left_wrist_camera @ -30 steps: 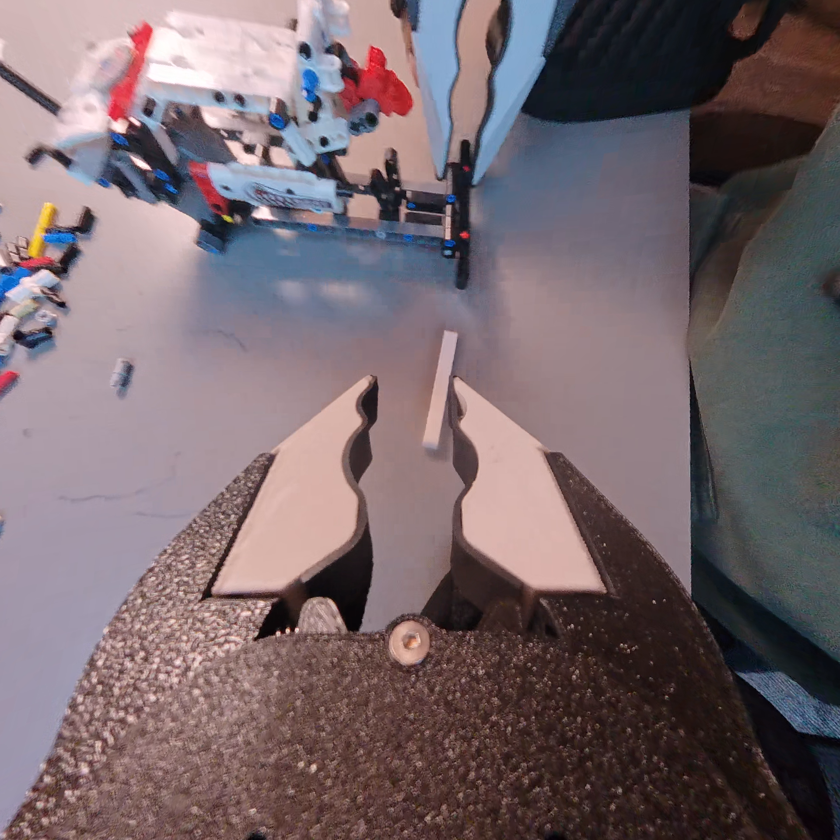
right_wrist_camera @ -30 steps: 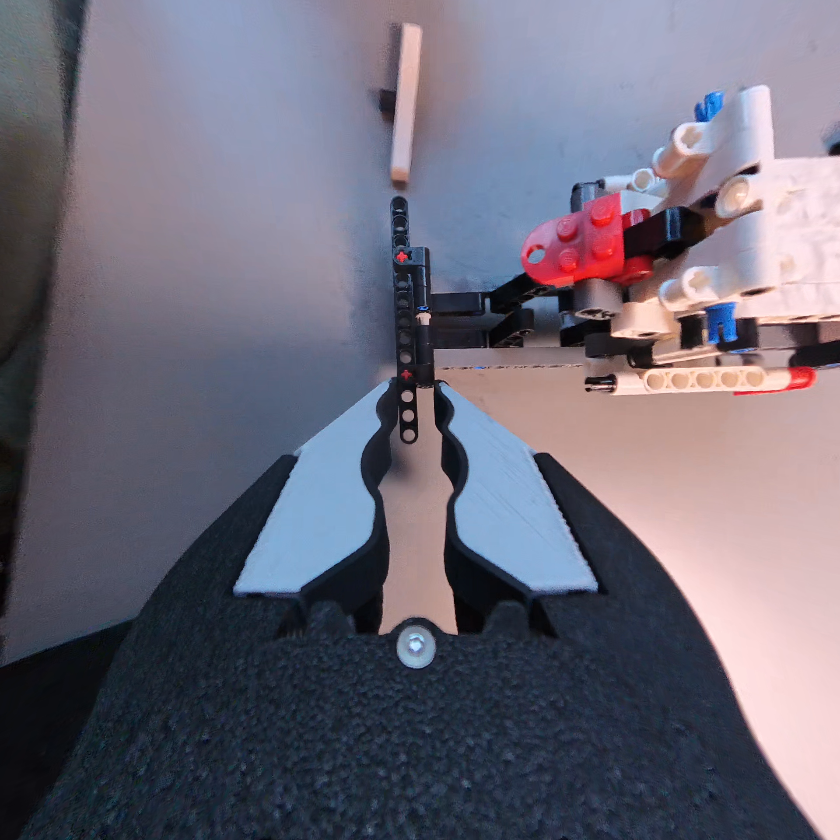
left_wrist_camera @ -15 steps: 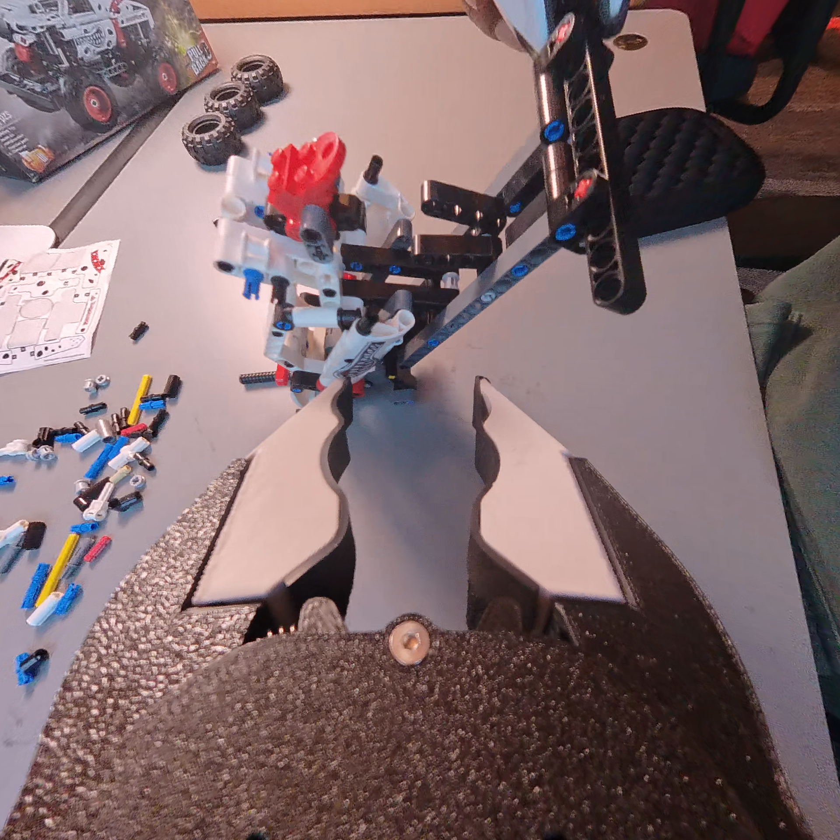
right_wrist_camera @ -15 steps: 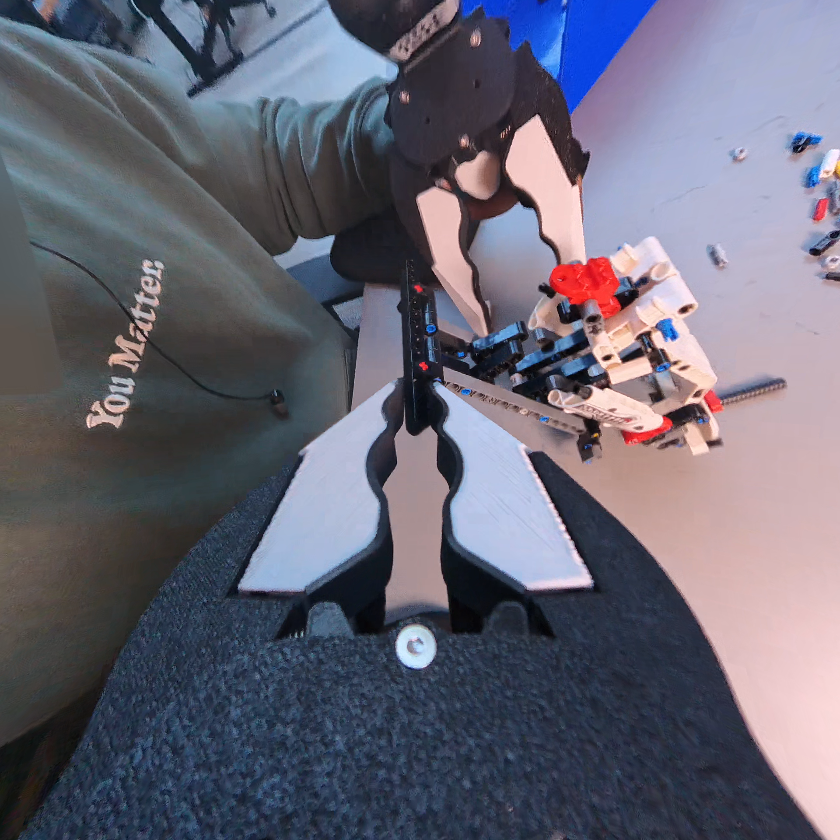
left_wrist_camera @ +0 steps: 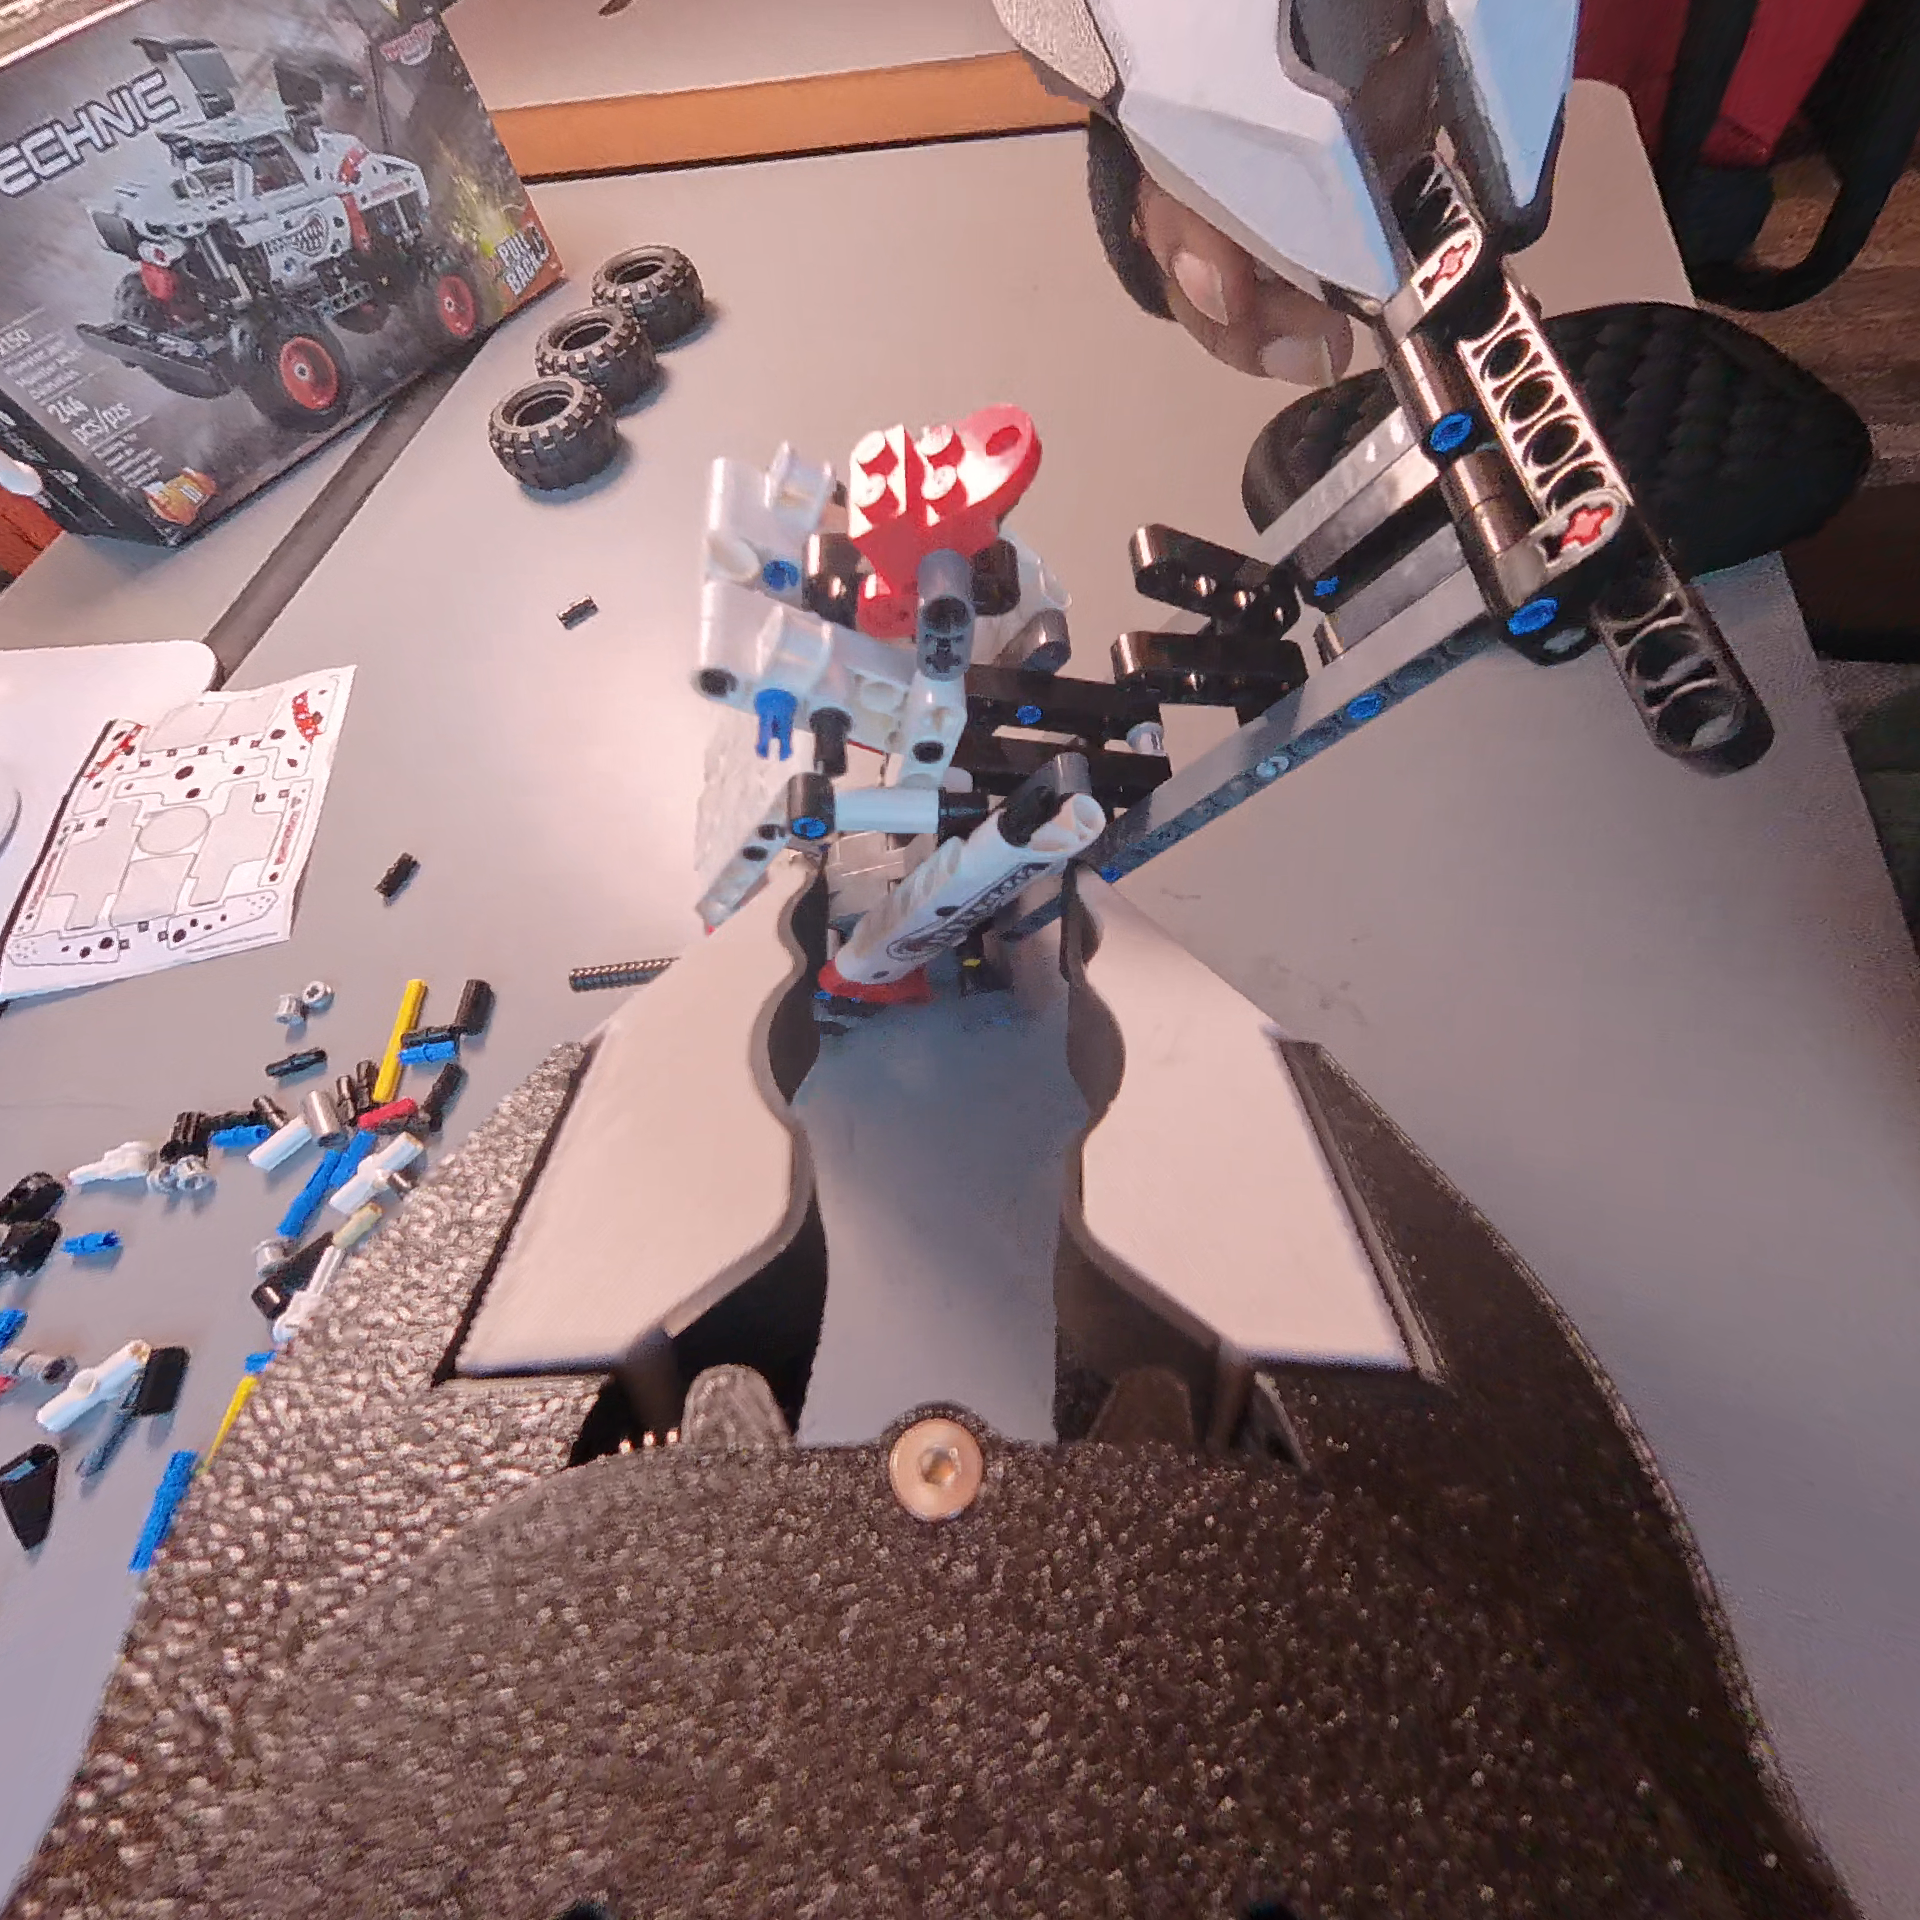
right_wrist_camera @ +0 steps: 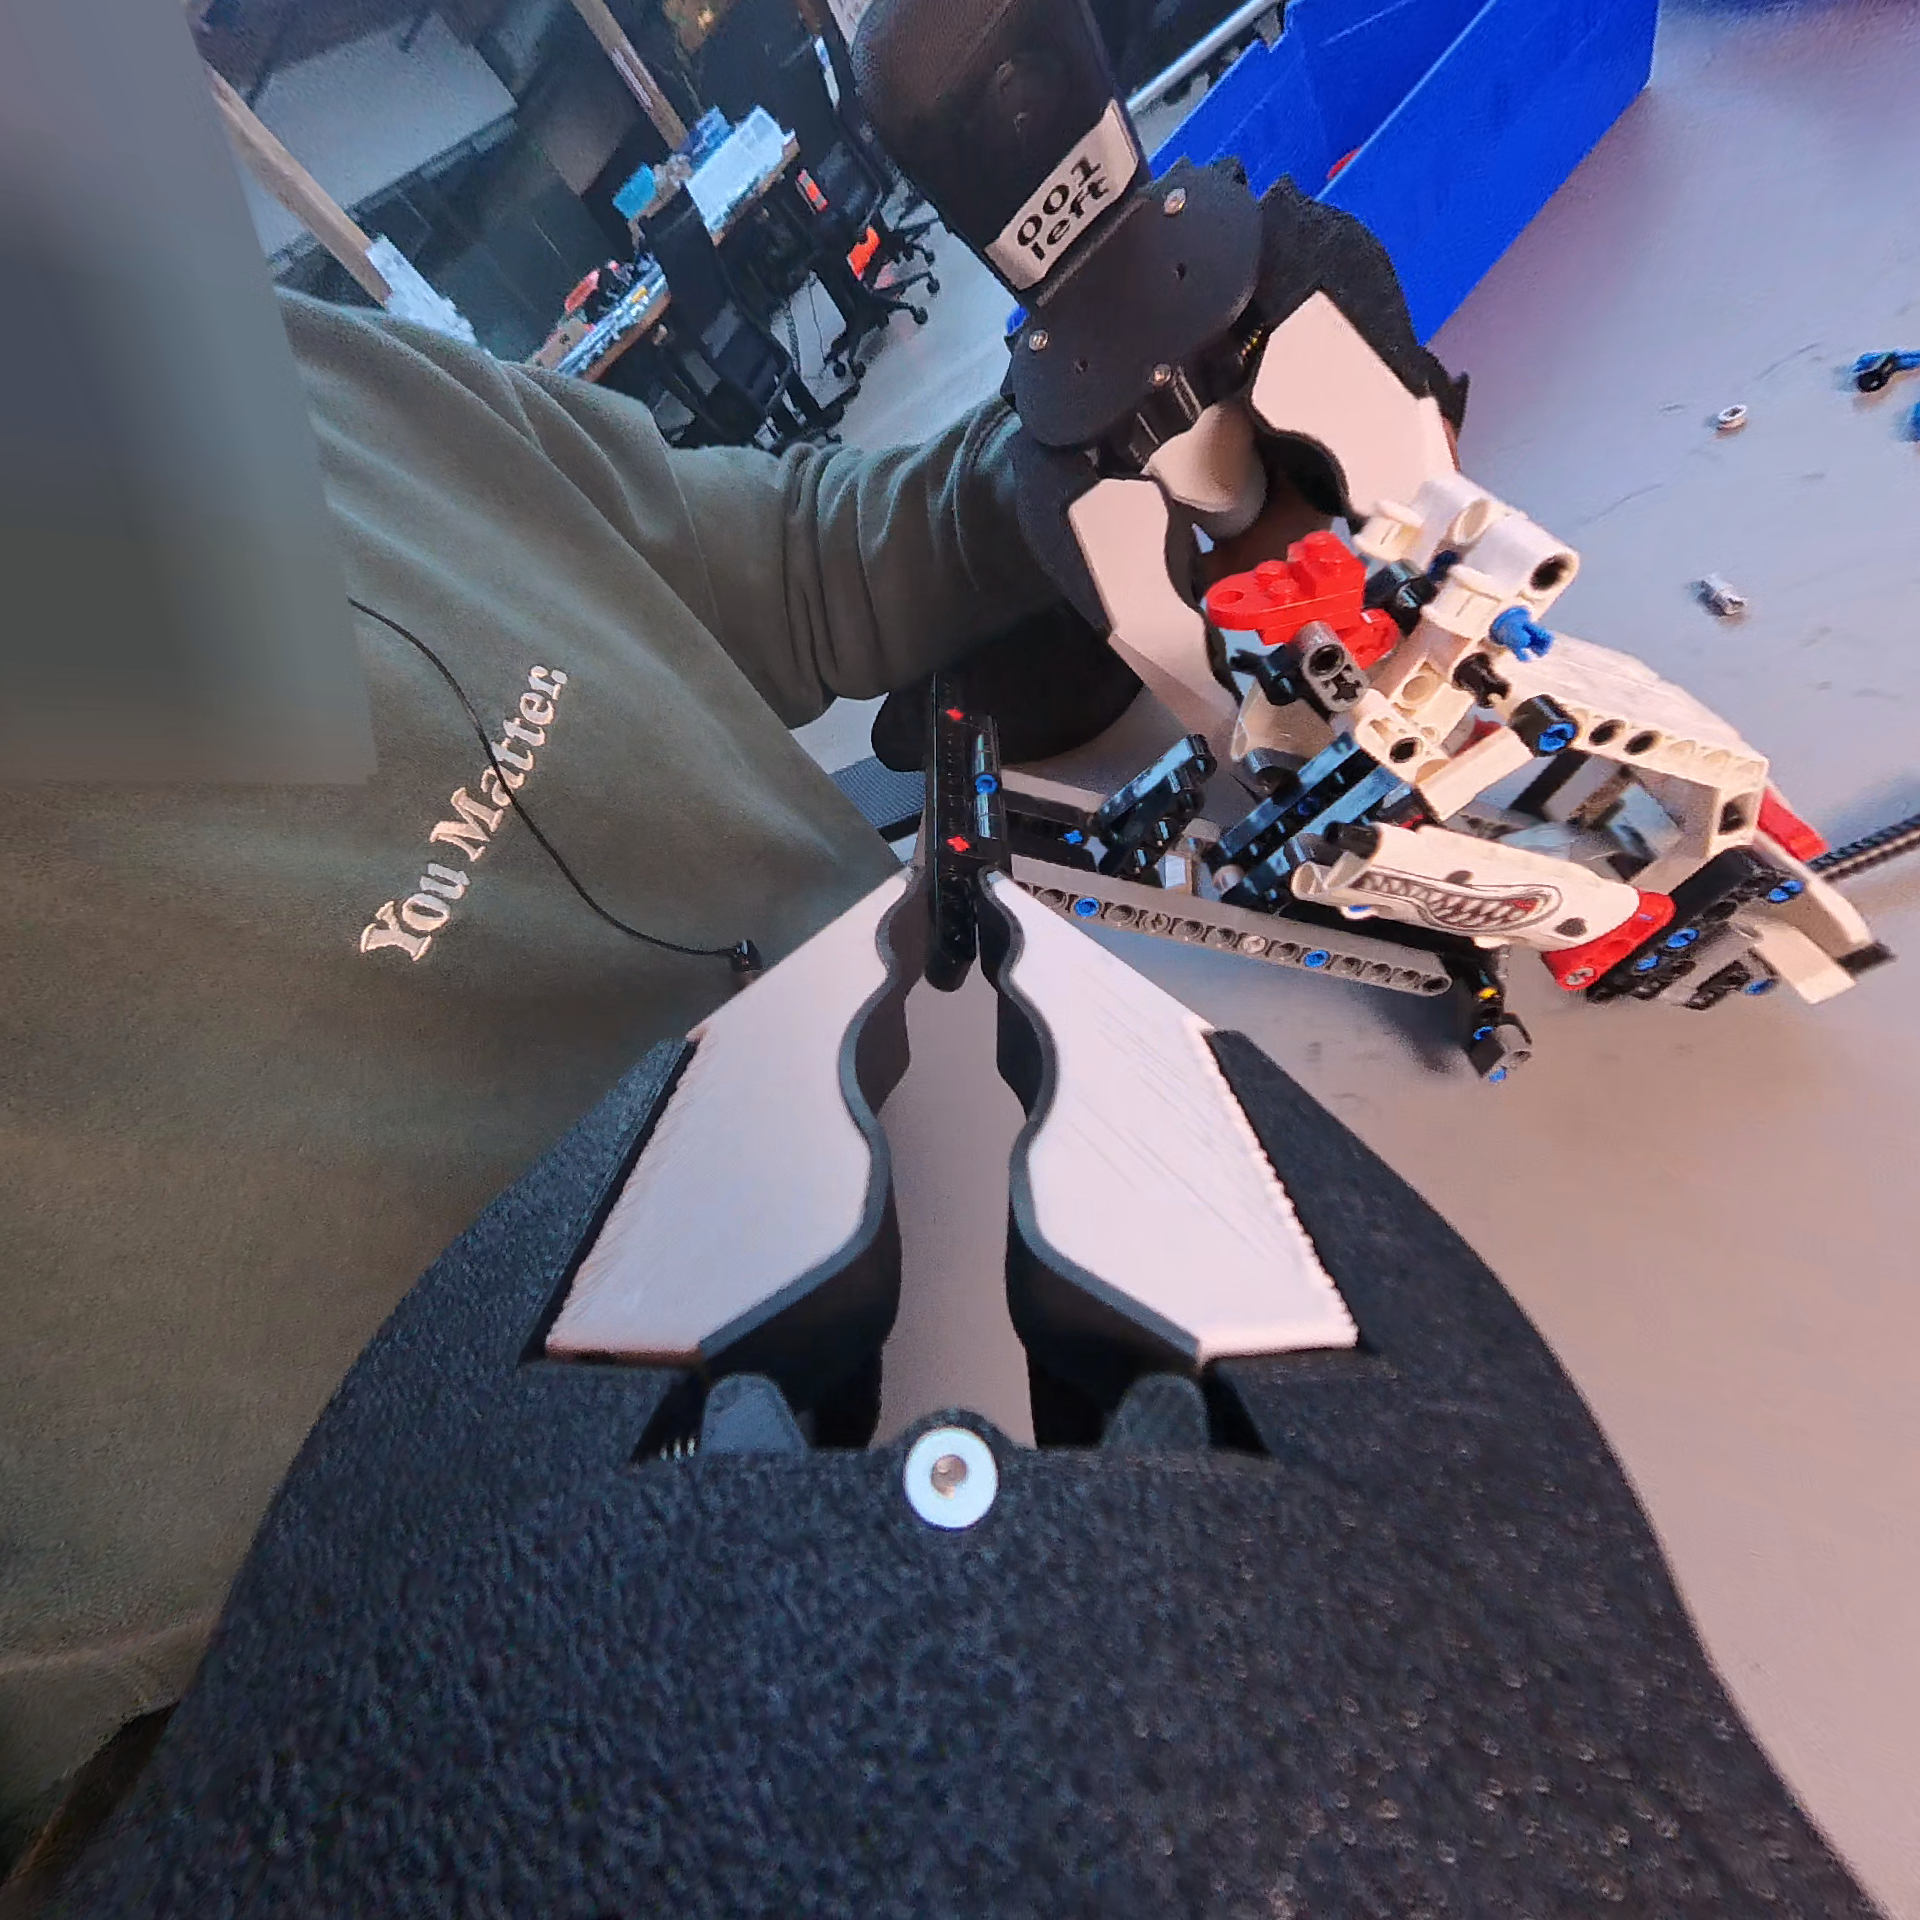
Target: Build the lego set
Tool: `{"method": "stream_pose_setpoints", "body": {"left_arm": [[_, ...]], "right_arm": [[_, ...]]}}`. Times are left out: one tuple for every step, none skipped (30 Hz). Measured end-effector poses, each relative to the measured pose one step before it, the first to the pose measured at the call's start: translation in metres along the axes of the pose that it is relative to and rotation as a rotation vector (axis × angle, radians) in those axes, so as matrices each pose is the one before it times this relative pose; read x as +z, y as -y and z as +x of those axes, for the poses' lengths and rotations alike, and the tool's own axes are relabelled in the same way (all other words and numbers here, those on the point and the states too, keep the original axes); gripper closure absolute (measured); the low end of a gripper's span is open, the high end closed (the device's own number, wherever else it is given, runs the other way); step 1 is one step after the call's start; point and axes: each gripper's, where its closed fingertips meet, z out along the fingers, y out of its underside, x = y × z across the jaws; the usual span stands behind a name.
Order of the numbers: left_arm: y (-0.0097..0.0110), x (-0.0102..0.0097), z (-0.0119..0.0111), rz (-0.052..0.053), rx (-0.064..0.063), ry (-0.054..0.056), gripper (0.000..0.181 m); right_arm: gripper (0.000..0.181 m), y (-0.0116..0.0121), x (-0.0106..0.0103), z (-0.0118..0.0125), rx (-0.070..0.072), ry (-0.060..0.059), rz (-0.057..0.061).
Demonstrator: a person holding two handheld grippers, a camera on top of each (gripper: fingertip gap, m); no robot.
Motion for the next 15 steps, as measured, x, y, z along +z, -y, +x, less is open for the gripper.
{"method": "stream_pose_setpoints", "body": {"left_arm": [[-0.00124,0.00287,0.00121,-0.0065,0.0202,-0.0045,0.144],[-0.00113,0.00208,-0.00109,-0.0032,0.0253,0.0146,0.148],[-0.00212,0.00188,-0.00106,-0.0076,0.0197,0.0119,0.149],[-0.00278,0.00148,0.00038,-0.0125,0.0041,-0.0037,0.153],[-0.00162,0.00082,0.00063,-0.0019,0.0007,-0.009,0.155],[0.00038,-0.00009,-0.00049,0.0111,-0.0063,-0.0053,0.155],[-0.00027,-0.00038,-0.00022,0.0028,-0.0094,-0.0115,0.156],[0.00006,-0.0007,-0.0012,0.0016,-0.004,-0.0065,0.156],[0.00055,-0.00108,-0.00205,0.0039,0.0031,0.0003,0.157],[0.00039,-0.00108,-0.00155,-0.0005,0.0021,-0.0056,0.157],[0.00075,-0.00128,-0.00137,-0.0004,-0.0016,-0.0097,0.157],[0.0013,-0.00152,-0.00184,0.0024,-0.001,-0.0091,0.158],[0.00157,-0.0017,-0.00176,0.0025,0.0016,-0.0111,0.158],[0.00224,-0.00188,-0.00209,0.0063,0.0038,-0.0081,0.159],[0.00282,-0.00162,-0.00265,0.0093,0.004,-0.0042,0.159]], "right_arm": [[0.173,-0.00052,0.00011,0.00163,0.0022,-0.0063,0.0135],[0.173,0.00001,-0.00013,0.00224,-0.0004,-0.0129,0.015],[0.173,-0.00008,-0.00026,0.00187,0.0004,-0.0113,0.0118],[0.173,-0.00048,-0.00023,0.00141,-0.0017,-0.0105,0.0058],[0.173,-0.00003,-0.00039,0.00083,-0.0089,-0.012,0.0057],[0.173,0.00178,-0.00117,0.00115,-0.0183,-0.0239,0.0116],[0.172,0.00364,-0.00219,0.00172,-0.0368,-0.0426,0.0134],[0.169,0.00508,-0.00326,0.00047,-0.0602,-0.0535,0.0115],[0.166,0.0068,-0.00399,-0.00457,-0.0729,-0.0399,0.0133],[0.163,0.00753,-0.00401,-0.00883,-0.0692,-0.0299,0.0076],[0.163,0.00546,-0.00319,-0.01388,-0.0728,-0.015,-0.0106],[0.163,0.00185,-0.00139,-0.01966,-0.0818,0.0065,-0.0285],[0.163,-0.00159,0.00203,-0.0203,-0.0805,0.0092,-0.0382],[0.163,-0.0043,0.00715,-0.01493,-0.0694,-0.0099,-0.0402],[0.166,-0.00782,0.01283,-0.00745,-0.0445,-0.0316,-0.0449]]}}
